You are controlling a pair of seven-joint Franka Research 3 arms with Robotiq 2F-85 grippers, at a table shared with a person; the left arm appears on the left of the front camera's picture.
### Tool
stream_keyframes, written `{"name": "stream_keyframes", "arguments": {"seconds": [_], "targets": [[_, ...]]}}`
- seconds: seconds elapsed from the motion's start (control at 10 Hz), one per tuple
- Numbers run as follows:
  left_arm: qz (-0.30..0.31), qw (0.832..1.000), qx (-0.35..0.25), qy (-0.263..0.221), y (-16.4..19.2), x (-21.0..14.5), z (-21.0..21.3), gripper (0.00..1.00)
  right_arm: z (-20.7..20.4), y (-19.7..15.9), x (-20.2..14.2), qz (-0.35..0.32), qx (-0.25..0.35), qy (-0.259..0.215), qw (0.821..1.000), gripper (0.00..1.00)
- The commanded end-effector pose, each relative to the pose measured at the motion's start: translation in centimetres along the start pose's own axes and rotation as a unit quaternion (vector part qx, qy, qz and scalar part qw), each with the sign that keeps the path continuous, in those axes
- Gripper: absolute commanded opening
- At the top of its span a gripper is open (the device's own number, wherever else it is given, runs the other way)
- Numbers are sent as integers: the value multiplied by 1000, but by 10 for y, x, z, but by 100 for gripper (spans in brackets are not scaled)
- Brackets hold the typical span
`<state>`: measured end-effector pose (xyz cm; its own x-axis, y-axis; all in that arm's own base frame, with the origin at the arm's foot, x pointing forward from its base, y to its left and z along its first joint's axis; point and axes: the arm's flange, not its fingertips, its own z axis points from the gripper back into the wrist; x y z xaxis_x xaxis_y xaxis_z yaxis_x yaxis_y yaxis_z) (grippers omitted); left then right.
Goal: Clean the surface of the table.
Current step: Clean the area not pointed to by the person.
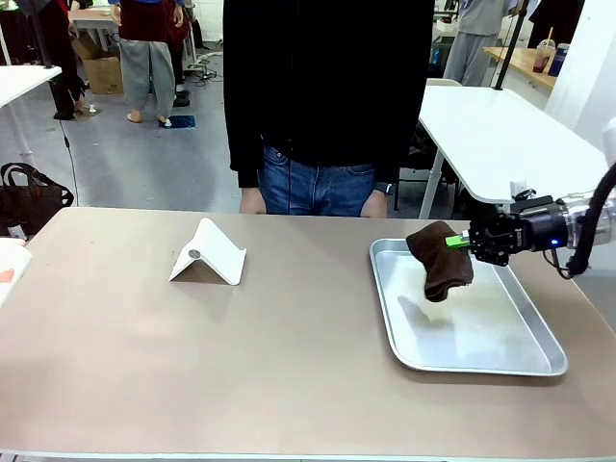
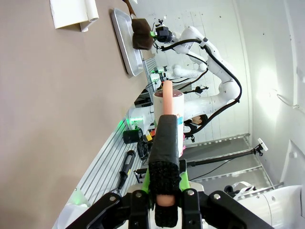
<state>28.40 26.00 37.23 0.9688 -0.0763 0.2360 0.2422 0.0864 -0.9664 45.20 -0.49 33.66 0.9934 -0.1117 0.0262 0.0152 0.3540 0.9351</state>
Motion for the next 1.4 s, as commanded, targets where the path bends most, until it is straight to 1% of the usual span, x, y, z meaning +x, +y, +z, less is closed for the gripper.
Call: {"name": "stream_keyframes", "arguments": {"seconds": [0.0, 0.1, 0.2, 0.3, 0.5, 0.6, 0.7, 1.3], "targets": [[0, 1000, -6, -5, -8, 1, 4, 23, 17, 0, 5, -63, 104, 34, 992, 11], [0, 1000, -6, -5, -8, 1, 4, 23, 22, 4, 1, -82, 135, 44, 987, 11], [0, 1000, -6, -5, -8, 1, 4, 23, 25, 8, -6, -94, 148, 48, 983, 11], [0, 1000, -6, -5, -8, 1, 4, 23, 28, 11, -11, -96, 152, 36, 983, 11], [0, 1000, -6, -5, -8, 1, 4, 23, 31, 16, -17, -93, 148, 21, 984, 11], [0, 1000, -6, -5, -8, 1, 4, 23, 29, 15, -19, -82, 137, 21, 987, 11], [0, 1000, -6, -5, -8, 1, 4, 23, 32, 5, -12, -88, 143, 47, 985, 11], [0, 1000, -6, -5, -8, 1, 4, 23, 32, 5, -12, -88, 143, 47, 985, 11]]}}
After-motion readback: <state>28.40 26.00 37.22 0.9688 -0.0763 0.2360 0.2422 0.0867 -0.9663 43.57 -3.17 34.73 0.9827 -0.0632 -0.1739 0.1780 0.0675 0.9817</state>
